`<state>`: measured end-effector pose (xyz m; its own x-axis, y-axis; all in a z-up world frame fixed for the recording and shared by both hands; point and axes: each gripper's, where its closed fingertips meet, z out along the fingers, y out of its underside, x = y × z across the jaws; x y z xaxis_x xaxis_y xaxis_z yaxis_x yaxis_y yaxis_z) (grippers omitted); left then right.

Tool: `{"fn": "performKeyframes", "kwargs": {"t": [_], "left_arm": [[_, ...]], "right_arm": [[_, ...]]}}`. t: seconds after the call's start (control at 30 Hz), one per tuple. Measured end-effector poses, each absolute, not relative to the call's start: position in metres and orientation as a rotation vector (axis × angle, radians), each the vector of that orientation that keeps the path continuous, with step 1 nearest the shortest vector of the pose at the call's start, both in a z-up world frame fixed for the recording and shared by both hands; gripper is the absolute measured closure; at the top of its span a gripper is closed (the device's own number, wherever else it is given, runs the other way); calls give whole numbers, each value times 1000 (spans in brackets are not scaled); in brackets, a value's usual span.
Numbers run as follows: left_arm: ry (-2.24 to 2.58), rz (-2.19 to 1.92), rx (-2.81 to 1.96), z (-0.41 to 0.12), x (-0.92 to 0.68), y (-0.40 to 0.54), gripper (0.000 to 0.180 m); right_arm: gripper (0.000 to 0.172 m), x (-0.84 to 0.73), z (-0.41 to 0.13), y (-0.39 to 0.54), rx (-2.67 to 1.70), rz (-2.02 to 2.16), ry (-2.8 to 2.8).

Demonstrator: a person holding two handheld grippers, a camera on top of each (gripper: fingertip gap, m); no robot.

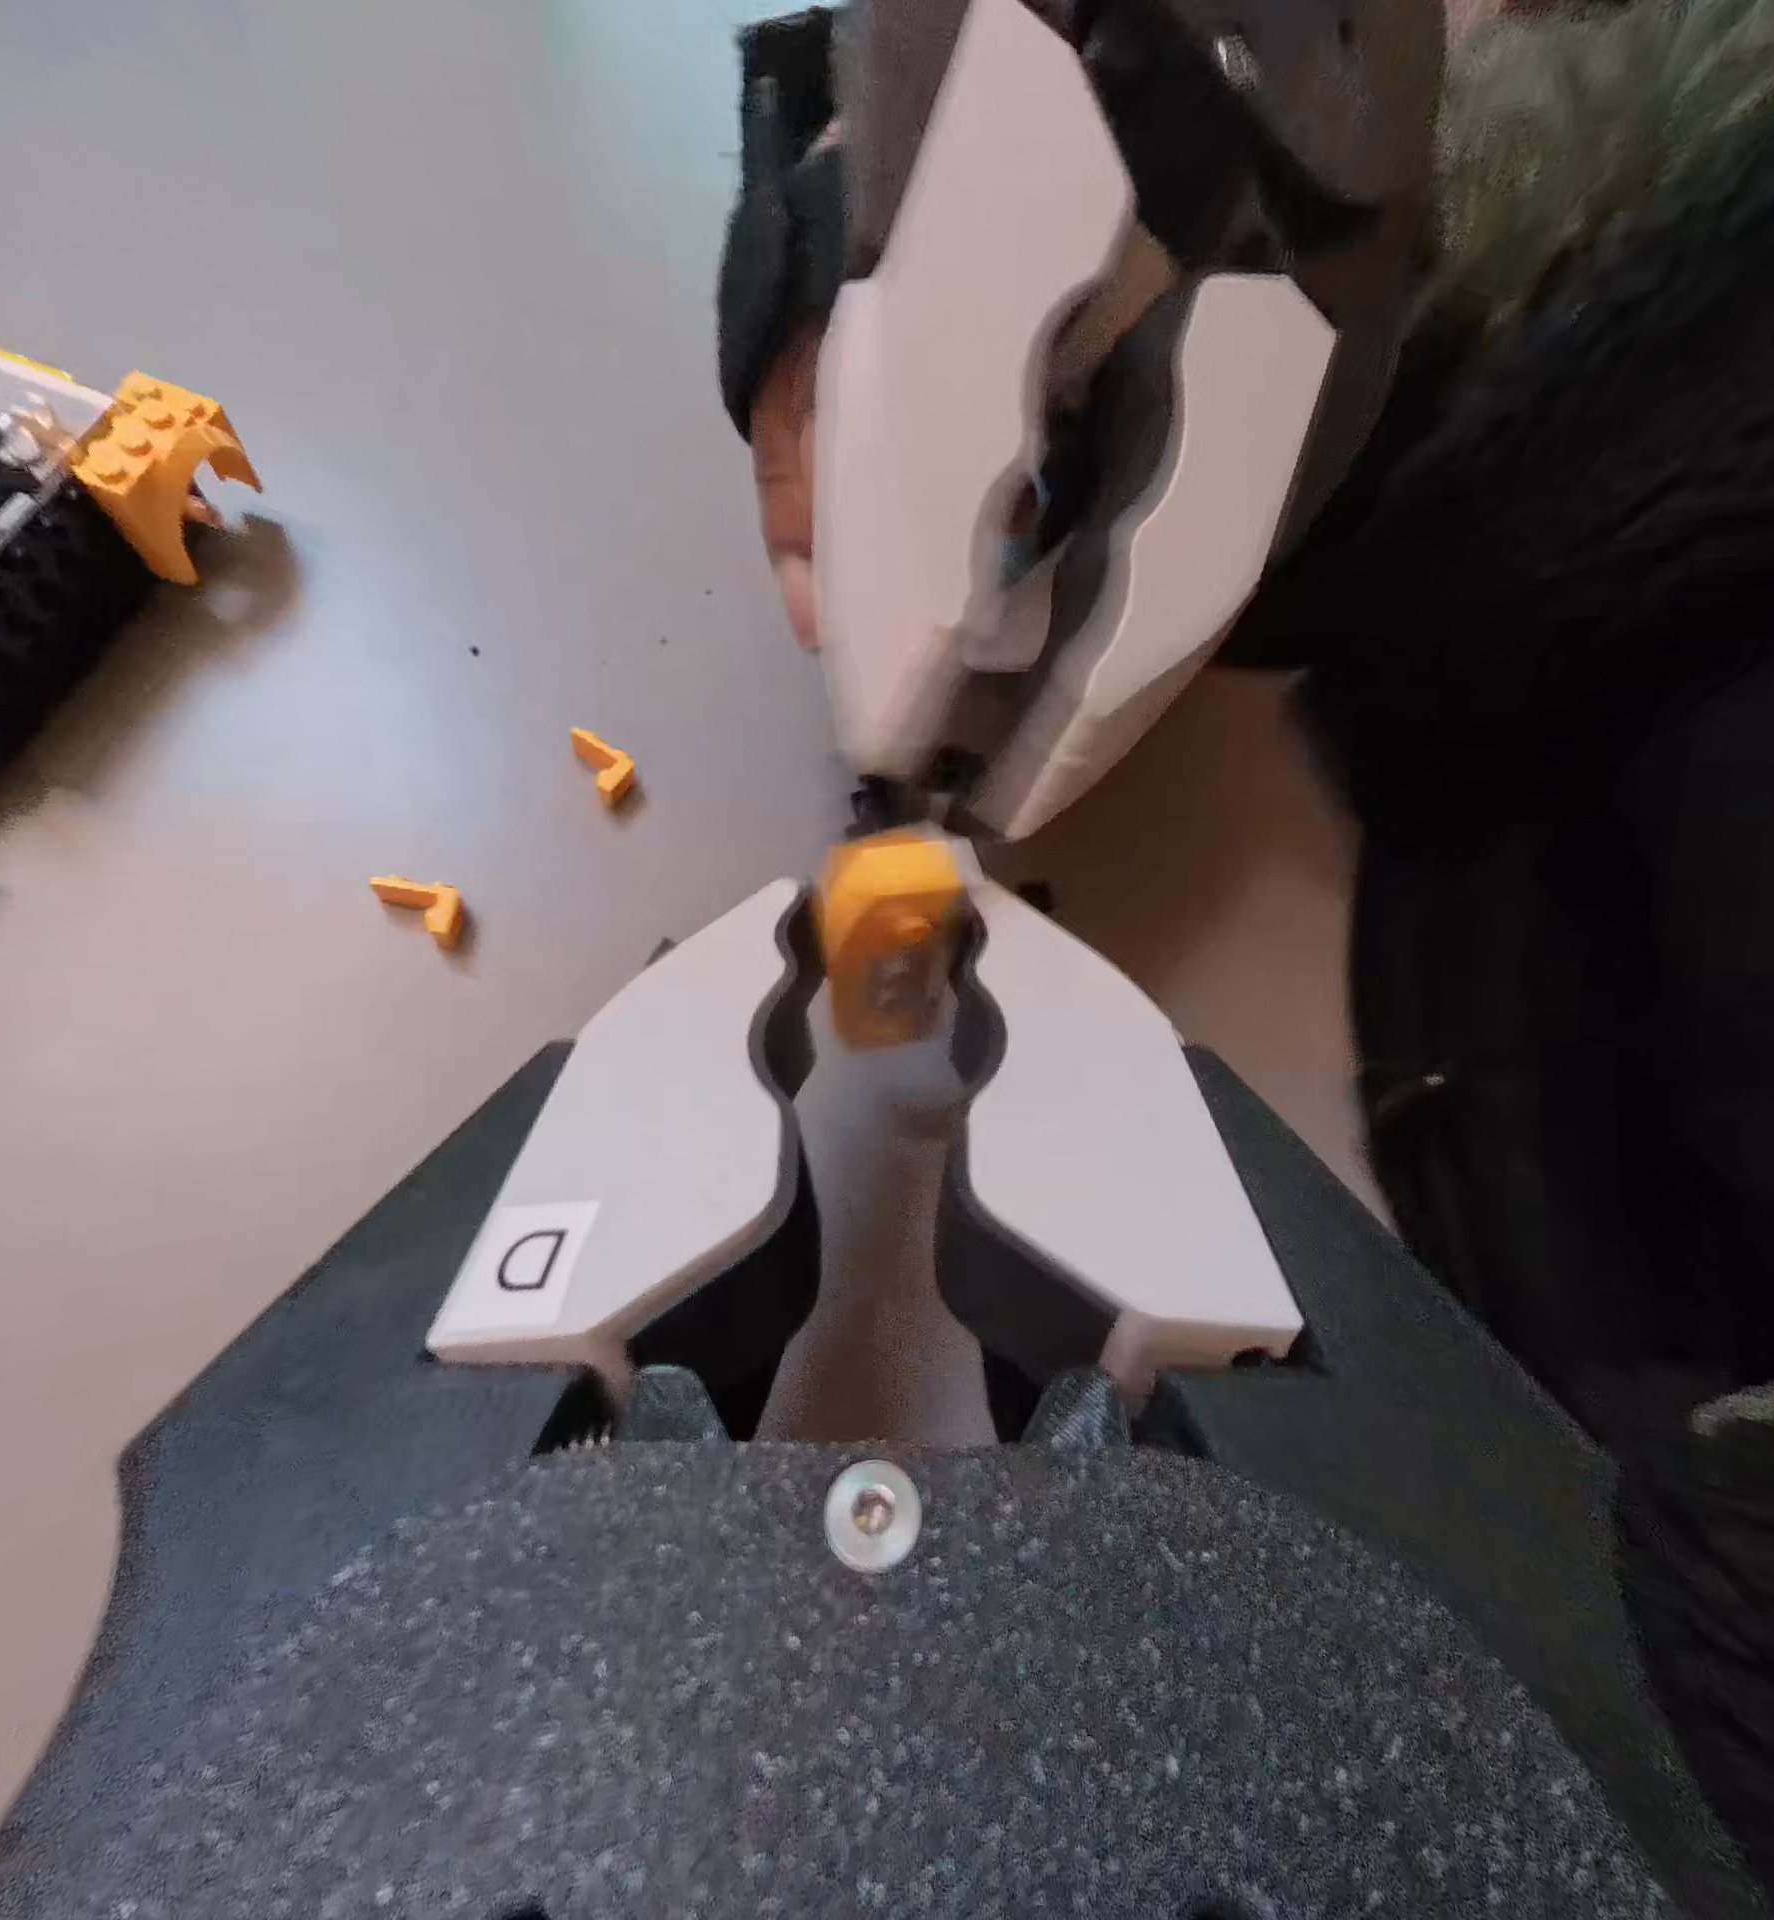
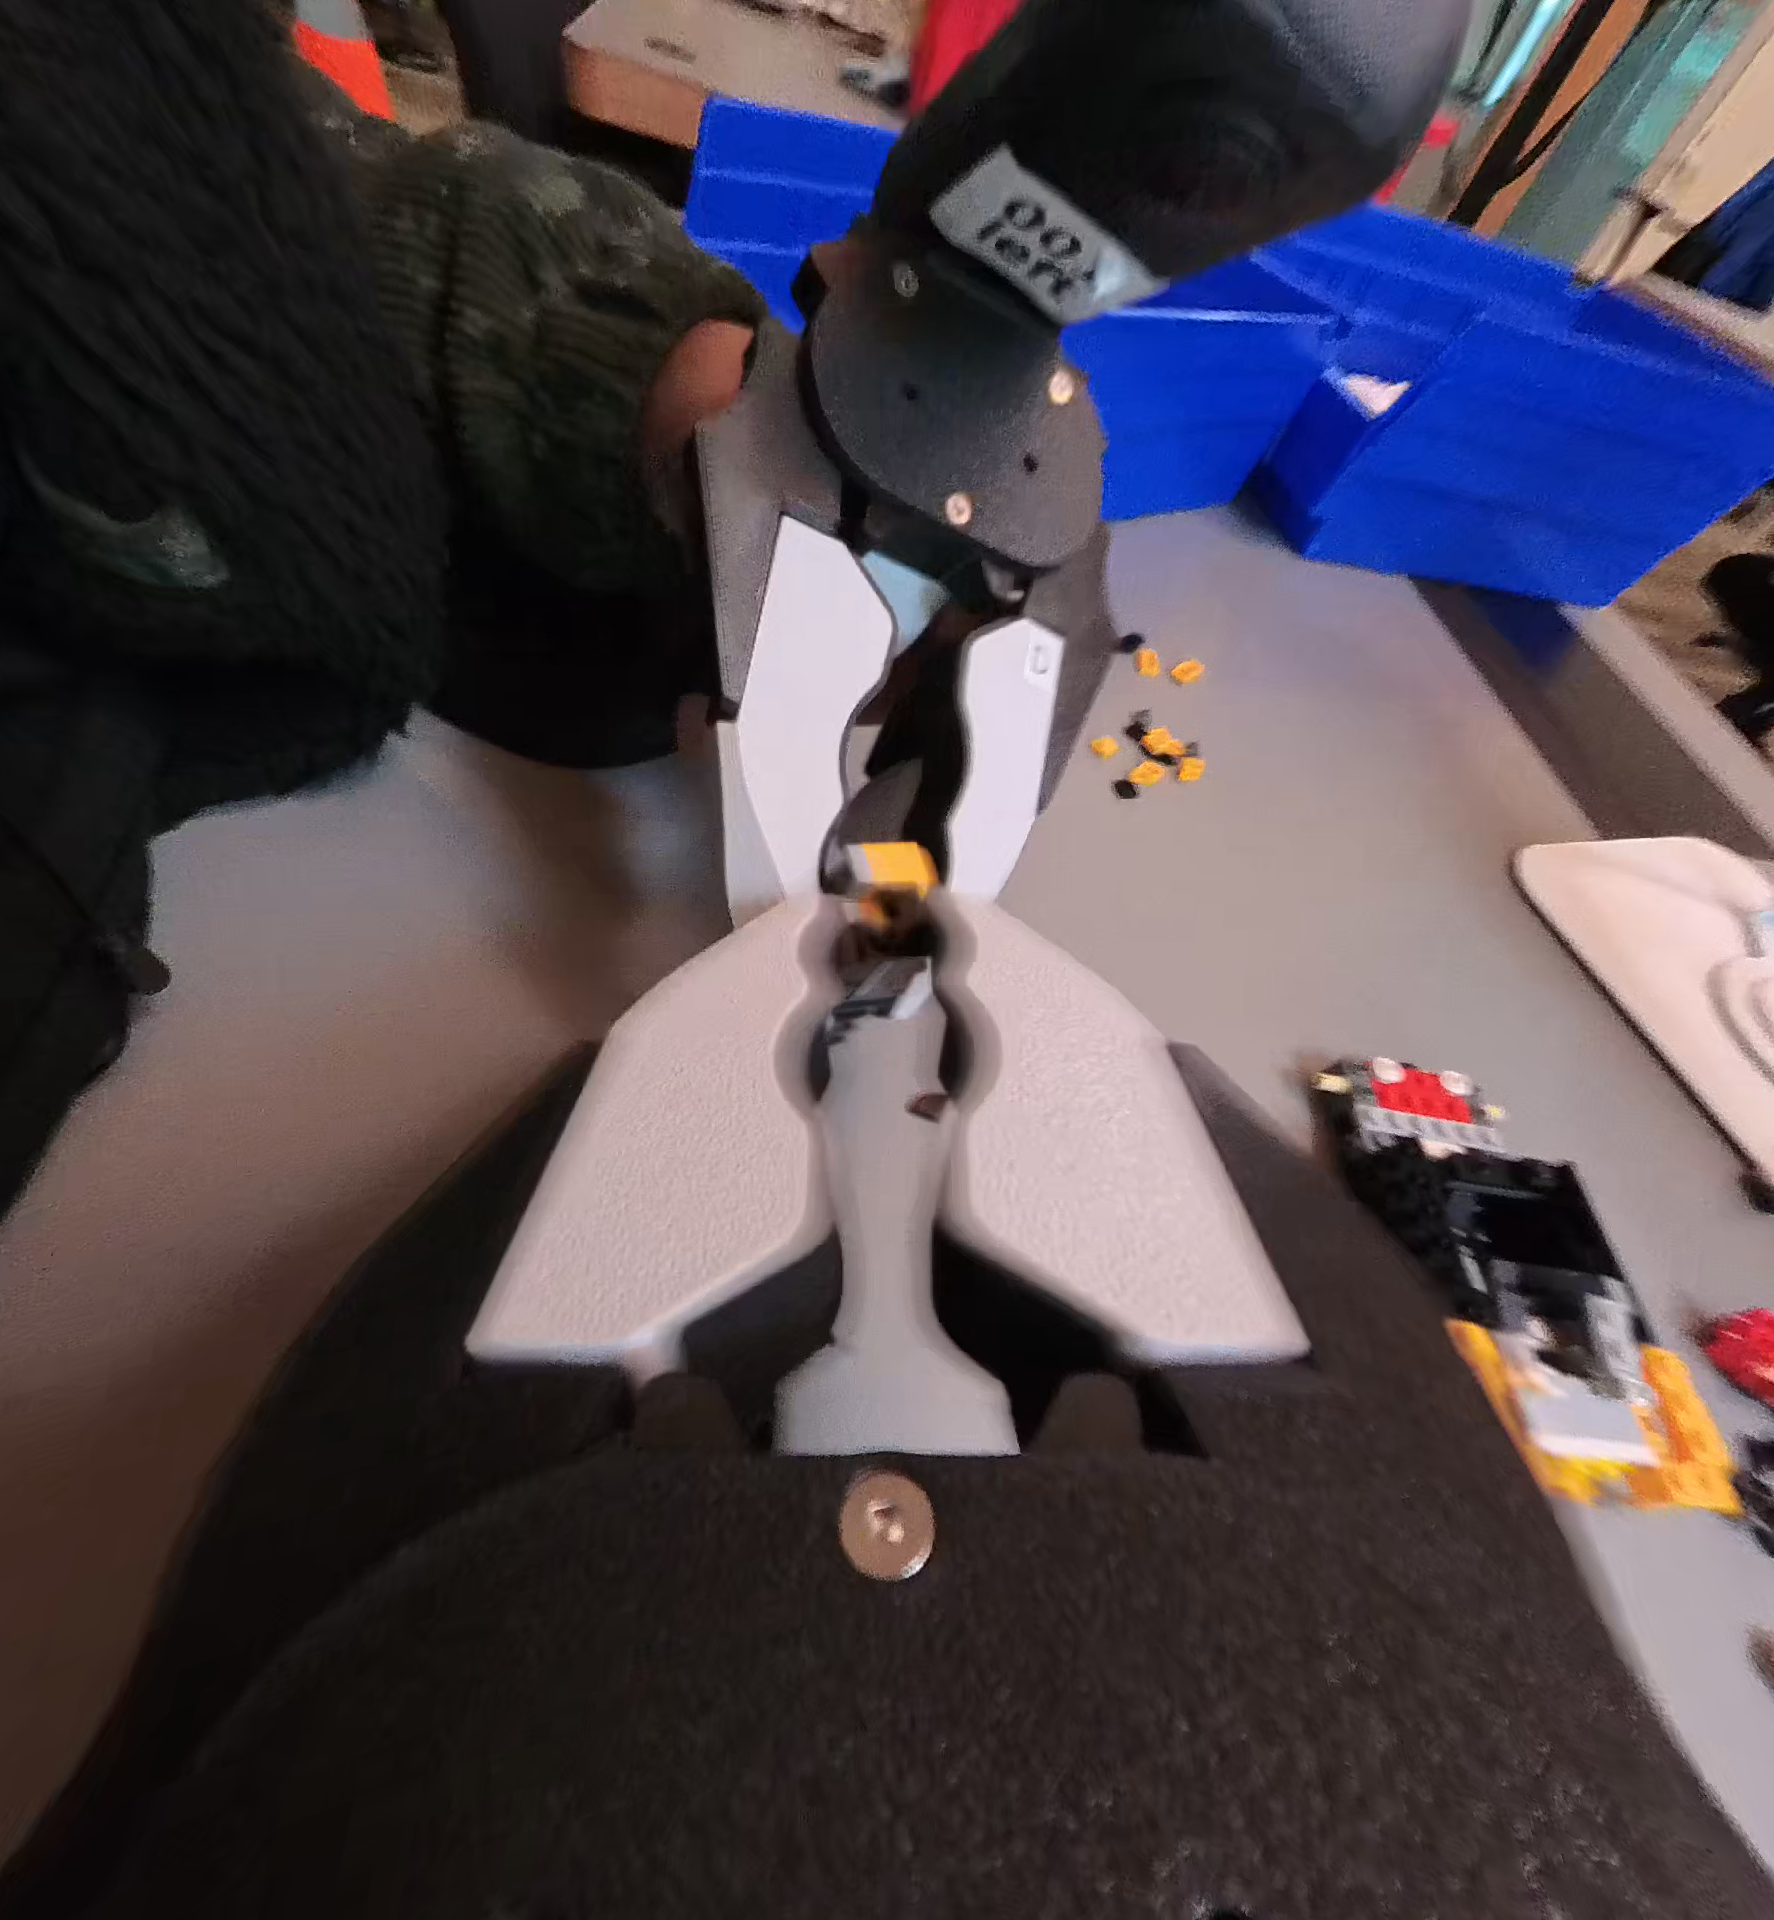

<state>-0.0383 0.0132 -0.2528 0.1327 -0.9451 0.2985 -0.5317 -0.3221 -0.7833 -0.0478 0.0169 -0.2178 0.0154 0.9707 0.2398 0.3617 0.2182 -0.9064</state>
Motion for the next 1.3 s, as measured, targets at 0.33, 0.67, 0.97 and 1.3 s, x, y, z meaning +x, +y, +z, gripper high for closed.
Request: {"fn": "performKeyframes", "kwargs": {"t": [0.33,0.67,0.97,1.3], "left_arm": [[1297,-1173,-1952,-245,-43,21,158],[1375,-1028,-1917,-250,-38,18,157],[998,-1194,-1642,-192,-32,45,142],[1075,-1142,-1667,-188,-34,40,157]], "right_arm": [[159,-40,-210,29,-1392,876,-1410],[150,-50,-222,26,-1515,1001,-1394],[151,-30,-164,63,-1487,1592,-700],[151,-32,-165,58,-1444,1556,-819]]}}
